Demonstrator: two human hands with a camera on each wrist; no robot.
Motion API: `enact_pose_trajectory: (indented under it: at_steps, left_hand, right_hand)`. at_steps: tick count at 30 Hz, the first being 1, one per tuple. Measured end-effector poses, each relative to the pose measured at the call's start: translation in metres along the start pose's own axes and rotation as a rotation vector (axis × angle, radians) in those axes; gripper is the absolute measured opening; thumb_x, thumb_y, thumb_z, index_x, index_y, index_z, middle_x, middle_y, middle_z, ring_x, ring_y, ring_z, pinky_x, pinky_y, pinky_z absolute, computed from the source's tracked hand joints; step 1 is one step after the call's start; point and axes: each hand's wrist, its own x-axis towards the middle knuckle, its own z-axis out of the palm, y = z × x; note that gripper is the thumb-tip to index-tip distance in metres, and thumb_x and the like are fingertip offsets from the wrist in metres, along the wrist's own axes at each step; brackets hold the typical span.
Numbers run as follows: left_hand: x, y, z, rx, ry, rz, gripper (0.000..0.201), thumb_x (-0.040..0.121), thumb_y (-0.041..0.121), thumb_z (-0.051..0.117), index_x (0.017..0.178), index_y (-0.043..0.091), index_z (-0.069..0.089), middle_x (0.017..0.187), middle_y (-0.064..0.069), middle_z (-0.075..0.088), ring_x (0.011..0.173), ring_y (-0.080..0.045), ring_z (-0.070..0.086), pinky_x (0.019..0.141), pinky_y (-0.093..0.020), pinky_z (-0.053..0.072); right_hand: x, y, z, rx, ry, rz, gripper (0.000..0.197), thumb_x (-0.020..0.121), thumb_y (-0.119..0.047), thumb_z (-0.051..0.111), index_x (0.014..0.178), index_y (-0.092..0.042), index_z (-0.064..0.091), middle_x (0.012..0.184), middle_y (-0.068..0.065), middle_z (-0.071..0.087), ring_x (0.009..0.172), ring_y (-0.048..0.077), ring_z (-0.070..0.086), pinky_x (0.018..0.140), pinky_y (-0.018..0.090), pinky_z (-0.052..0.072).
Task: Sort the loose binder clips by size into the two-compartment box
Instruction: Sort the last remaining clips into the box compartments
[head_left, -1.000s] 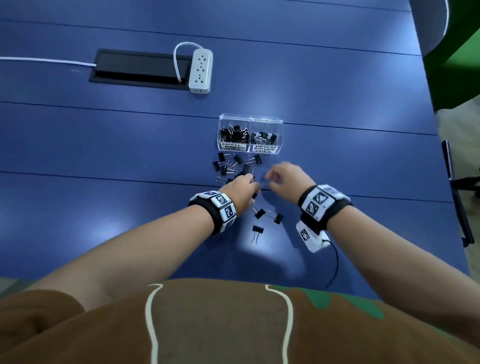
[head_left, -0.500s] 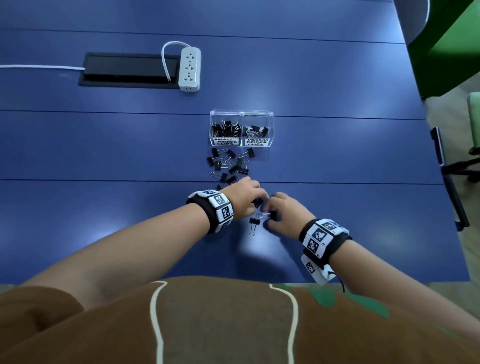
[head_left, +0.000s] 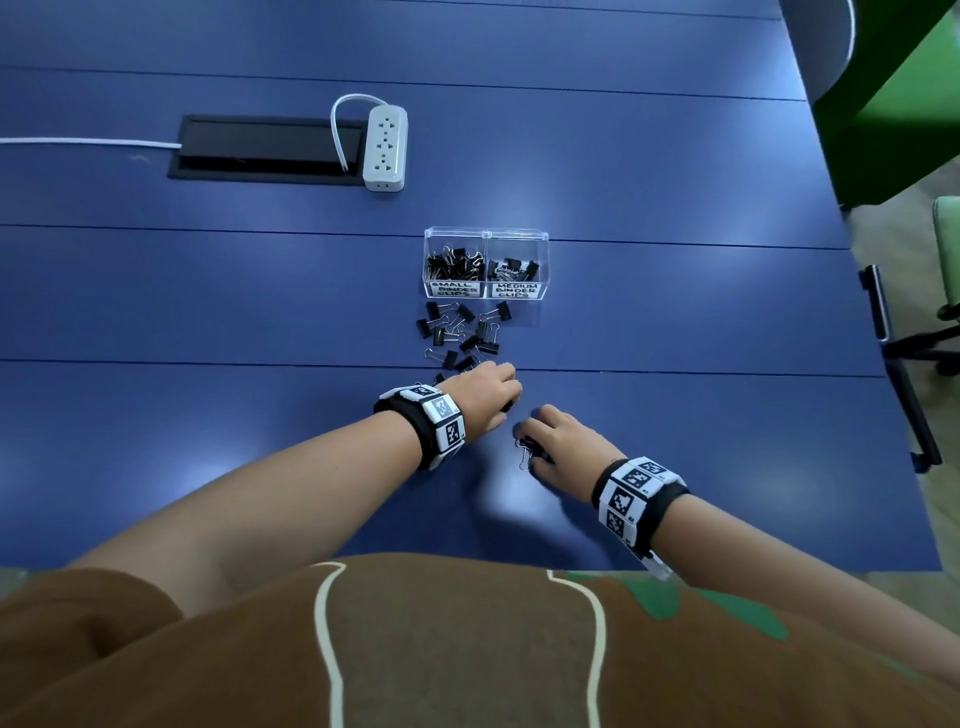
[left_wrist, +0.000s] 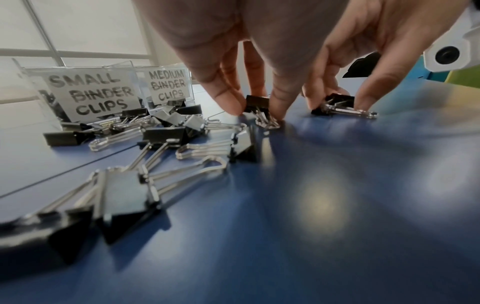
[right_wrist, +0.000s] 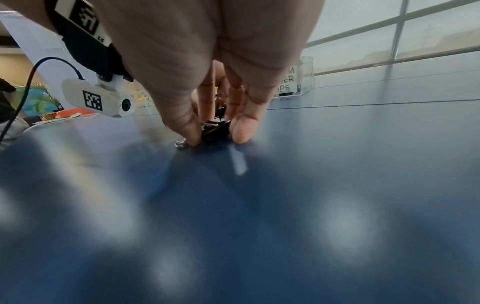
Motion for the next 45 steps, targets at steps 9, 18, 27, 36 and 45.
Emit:
enact_pose_trajectory:
  at_steps: [9,18,27,36,45]
  left_hand:
    - [0.0,0.0,-0.002,0.011,0.042,-0.072,0.016,0.088,0.013,0.056,0.102,0.009,0.051,0.11,-0.011,0.049,0.101,-0.031,0.047,0.077,-0.048,0.05]
    - [0.004,-0.009,-0.021,-0.364,0.297,-0.293,0.019,0.086,0.018,0.064,0.103,0.01,0.061,0.11,-0.01,0.051,0.094,-0.028,0.059,0.085,-0.033,0.048]
    - [0.022,-0.036,-0.072,-0.573,0.503,-0.48,0.017,0.082,0.014,0.067,0.099,0.011,0.066,0.103,-0.004,0.054,0.088,-0.013,0.054,0.082,-0.02,0.04]
    - [0.06,-0.047,-0.111,-0.592,0.564,-0.458,0.015,0.08,0.012,0.066,0.095,0.012,0.063,0.09,-0.002,0.063,0.083,-0.017,0.057,0.078,-0.025,0.046]
    - [0.091,-0.042,-0.121,-0.543,0.495,-0.397,0.019,0.077,0.008,0.067,0.094,0.013,0.063,0.093,-0.001,0.065,0.085,-0.018,0.06,0.083,-0.029,0.052]
  right_hand:
    - [0.002,0.014,-0.02,0.184,0.088,0.177,0.023,0.082,-0.024,0.06,0.084,-0.024,0.038,0.088,-0.003,0.051,0.073,0.03,0.054,0.066,0.037,0.046]
    - [0.052,0.021,-0.066,0.37,0.253,0.305,0.016,0.077,-0.018,0.069,0.079,-0.02,0.054,0.078,0.0,0.065,0.075,0.022,0.06,0.073,0.031,0.047]
    - [0.136,0.005,-0.151,0.462,0.49,0.282,0.011,0.081,-0.02,0.068,0.087,-0.017,0.058,0.082,-0.001,0.061,0.073,0.016,0.057,0.073,0.031,0.051]
    - [0.105,0.005,-0.111,0.217,0.393,0.258,0.011,0.084,-0.014,0.051,0.091,-0.014,0.06,0.099,0.009,0.062,0.088,0.026,0.056,0.078,0.031,0.043]
    - [0.074,0.007,-0.049,0.177,0.163,0.302,0.017,0.086,-0.018,0.059,0.099,-0.008,0.054,0.106,0.013,0.048,0.095,0.035,0.053,0.081,0.037,0.048]
